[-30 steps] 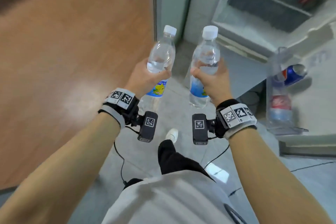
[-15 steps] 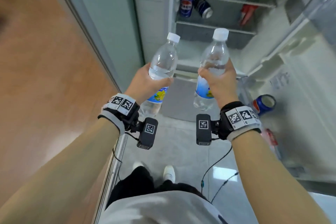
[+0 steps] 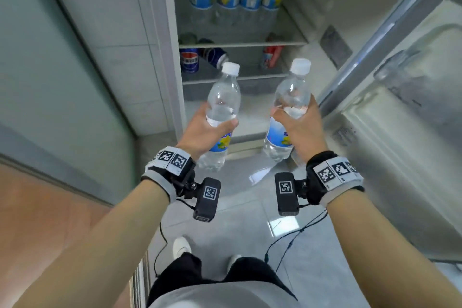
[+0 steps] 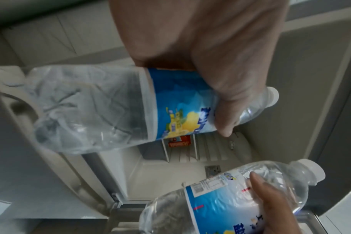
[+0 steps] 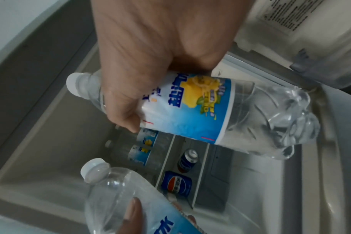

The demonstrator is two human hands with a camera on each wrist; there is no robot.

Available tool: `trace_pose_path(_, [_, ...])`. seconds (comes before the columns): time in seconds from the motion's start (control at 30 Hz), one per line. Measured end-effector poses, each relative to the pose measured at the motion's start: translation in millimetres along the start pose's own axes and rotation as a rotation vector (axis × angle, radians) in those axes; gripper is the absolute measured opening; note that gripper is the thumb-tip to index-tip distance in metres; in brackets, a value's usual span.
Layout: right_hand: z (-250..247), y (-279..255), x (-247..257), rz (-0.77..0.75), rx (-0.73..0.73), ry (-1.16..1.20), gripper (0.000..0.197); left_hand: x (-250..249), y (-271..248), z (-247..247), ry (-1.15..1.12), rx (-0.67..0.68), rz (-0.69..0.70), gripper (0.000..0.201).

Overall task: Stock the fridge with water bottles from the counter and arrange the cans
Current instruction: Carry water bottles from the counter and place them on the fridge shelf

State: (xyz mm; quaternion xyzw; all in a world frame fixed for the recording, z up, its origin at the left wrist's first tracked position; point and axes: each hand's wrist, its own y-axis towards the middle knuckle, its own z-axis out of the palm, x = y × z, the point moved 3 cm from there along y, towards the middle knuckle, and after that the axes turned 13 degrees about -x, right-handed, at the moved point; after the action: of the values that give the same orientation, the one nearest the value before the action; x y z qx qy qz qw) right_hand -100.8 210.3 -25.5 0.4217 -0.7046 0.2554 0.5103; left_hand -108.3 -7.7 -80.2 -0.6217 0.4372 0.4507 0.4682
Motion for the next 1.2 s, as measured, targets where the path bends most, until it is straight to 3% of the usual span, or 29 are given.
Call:
trace_pose_path(0.13, [2.7, 30.9, 21.2, -0.018, -0.096, 0.041, 0.035, -32.3, 39.0, 15.4, 0.001, 0.043, 0.072, 0.056])
trace_pose_path(0.37, [19.9, 114.4, 50.2, -0.099, -0.187, 0.069, 0.049, -83.9, 113.1, 51.6, -0.091, 0.056, 0.181, 0.049])
trace_pose_path(0.47, [32.4, 160.2, 67.6, -0.187, -0.259, 0.017, 0.063, -103.5, 140.2, 69.4, -0.132, 0.034, 0.199, 0.074])
trace_pose_path(0.53, [41.9, 188.8, 78.6, -0.247, -0.298, -0.026, 0.074, -117.0, 158.2, 80.9, -0.16, 0.024, 0.232, 0.075])
trace_pose_path(0.63, [56.3, 224.0, 85.2, -0.287, -0.294, 0.022, 0.071, -135.8, 178.9, 92.9, -0.199, 0.047, 0.29, 0.077])
trace_pose_path(0.8, [81.0, 276.7, 76.6, -0.239, -0.241, 0.056, 0.08, -148.4, 211.3, 101.4, -0.225, 0.03, 0.387, 0.064])
trace_pose_path(0.9, [86.5, 292.2, 71.9, -0.261, -0.261, 0.05, 0.073, -149.7, 232.8, 107.4, -0.238, 0.017, 0.428, 0.048])
trace_pose_path(1.0, [92.7, 305.5, 68.9, -0.249, -0.264, 0.079, 0.066, -156.3, 248.7, 111.7, -0.209, 0.0, 0.441, 0.044])
trace_pose_path(1.2, [100.7, 308.7, 64.1, -0.187, -0.178, -0.081, 0.084, -158.4, 259.1, 123.0, -0.151, -0.063, 0.423, 0.082])
